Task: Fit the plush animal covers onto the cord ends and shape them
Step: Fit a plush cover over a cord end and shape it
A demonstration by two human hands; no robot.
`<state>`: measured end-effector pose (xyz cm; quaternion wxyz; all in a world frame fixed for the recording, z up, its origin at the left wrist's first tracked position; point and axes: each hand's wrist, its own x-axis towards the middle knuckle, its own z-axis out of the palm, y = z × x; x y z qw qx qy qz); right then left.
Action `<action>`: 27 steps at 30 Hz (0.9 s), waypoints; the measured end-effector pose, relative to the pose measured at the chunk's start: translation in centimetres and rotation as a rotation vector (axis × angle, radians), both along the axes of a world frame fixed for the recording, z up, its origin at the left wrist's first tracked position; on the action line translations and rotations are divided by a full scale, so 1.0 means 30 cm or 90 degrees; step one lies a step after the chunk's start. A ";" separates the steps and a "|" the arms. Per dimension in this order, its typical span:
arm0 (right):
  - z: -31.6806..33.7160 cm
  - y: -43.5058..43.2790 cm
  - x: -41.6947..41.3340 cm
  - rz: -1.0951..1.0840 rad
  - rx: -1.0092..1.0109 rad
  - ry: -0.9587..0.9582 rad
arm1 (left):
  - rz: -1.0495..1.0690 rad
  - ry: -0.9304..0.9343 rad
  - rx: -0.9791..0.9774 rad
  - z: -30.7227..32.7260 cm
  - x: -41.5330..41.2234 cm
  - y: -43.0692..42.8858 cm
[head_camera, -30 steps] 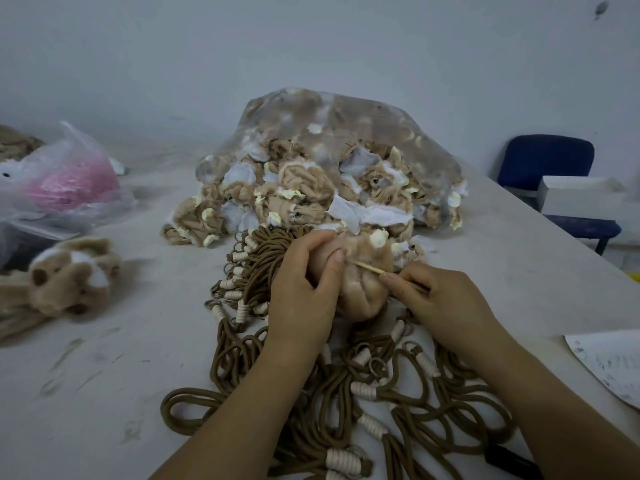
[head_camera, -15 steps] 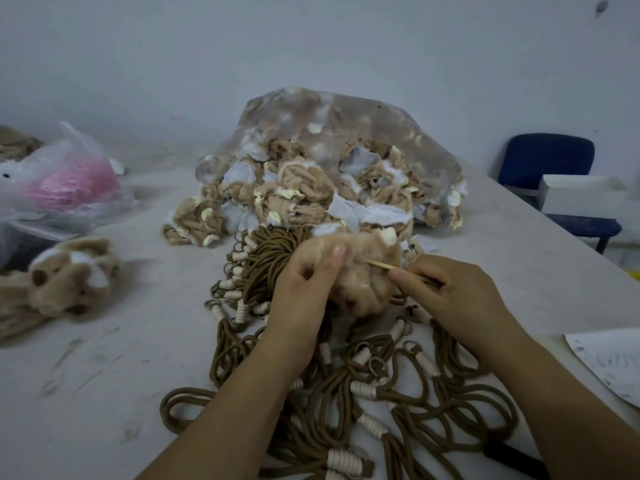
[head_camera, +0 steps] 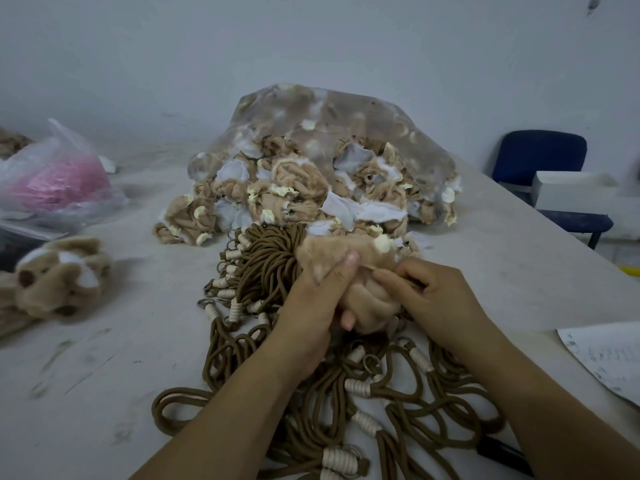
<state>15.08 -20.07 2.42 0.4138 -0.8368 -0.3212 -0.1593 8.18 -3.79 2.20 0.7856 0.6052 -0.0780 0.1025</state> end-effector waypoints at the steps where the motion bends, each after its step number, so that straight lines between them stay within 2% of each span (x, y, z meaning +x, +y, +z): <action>1: -0.001 0.001 0.001 -0.004 0.018 0.012 | -0.005 0.003 -0.018 0.004 -0.001 -0.001; 3: 0.002 0.000 0.005 -0.013 0.031 0.023 | 0.020 0.012 -0.054 0.012 0.000 0.002; 7: 0.016 -0.023 0.012 -0.018 -0.010 0.033 | 0.093 -0.015 -0.048 0.008 0.001 0.006; 10: 0.043 -0.066 0.031 -0.062 -0.099 -0.044 | 0.132 -0.031 -0.038 0.013 -0.001 0.013; 15: 0.060 -0.080 0.039 -0.053 -0.178 -0.116 | 0.170 -0.006 0.122 0.001 -0.007 0.014; 20: 0.054 -0.068 0.028 -0.012 -0.137 -0.121 | 0.145 -0.001 0.185 -0.005 -0.010 0.006; 27: 0.003 0.001 -0.001 0.026 0.012 0.041 | 0.173 -0.023 0.242 -0.005 -0.012 -0.018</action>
